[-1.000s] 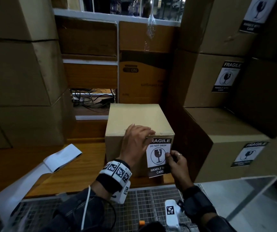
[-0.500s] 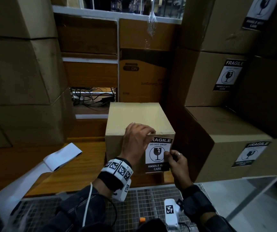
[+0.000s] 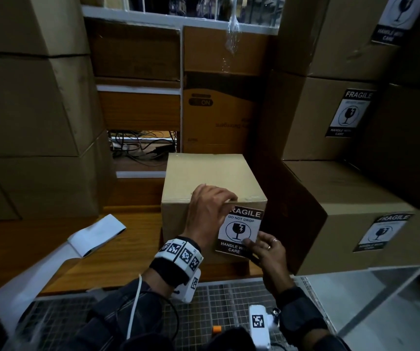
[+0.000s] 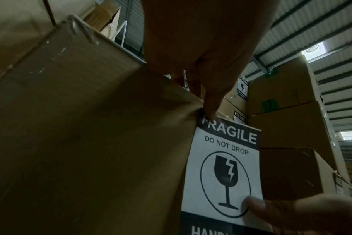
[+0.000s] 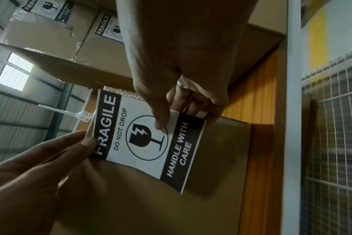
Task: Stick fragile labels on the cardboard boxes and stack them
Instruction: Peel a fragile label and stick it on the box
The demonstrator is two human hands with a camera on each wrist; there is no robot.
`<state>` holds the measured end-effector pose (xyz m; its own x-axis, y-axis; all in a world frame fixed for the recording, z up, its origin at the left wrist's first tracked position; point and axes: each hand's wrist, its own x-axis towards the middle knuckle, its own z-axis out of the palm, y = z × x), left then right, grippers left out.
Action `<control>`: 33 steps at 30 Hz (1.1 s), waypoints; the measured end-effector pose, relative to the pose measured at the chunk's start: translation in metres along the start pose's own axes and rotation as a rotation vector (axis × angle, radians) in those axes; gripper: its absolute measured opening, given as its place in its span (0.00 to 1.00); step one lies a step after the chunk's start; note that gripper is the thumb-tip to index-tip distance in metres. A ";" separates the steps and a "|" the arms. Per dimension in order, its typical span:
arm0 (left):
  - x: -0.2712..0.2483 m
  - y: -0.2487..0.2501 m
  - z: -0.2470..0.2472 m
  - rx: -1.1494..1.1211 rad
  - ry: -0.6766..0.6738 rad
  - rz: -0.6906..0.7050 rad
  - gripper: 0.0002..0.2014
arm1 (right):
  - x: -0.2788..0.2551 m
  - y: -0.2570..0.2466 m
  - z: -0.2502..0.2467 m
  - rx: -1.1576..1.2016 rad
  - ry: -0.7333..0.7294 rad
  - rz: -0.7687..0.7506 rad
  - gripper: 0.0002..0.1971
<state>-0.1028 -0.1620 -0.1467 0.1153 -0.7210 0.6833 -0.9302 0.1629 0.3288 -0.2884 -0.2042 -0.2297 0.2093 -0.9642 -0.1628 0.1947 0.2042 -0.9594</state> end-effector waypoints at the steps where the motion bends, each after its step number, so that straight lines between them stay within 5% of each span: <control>1: -0.001 -0.001 0.000 -0.004 0.001 -0.002 0.10 | -0.002 0.001 -0.001 -0.011 -0.013 0.012 0.22; 12: -0.003 -0.001 0.000 -0.032 0.016 -0.025 0.10 | 0.002 0.012 -0.001 -0.017 -0.038 0.127 0.13; 33: -0.004 -0.003 0.003 -0.045 0.009 -0.046 0.08 | 0.014 0.019 0.014 0.014 0.177 0.104 0.19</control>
<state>-0.1012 -0.1615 -0.1525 0.1611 -0.7222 0.6727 -0.9074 0.1597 0.3887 -0.2687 -0.2112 -0.2468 0.0575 -0.9523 -0.2998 0.1946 0.3052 -0.9322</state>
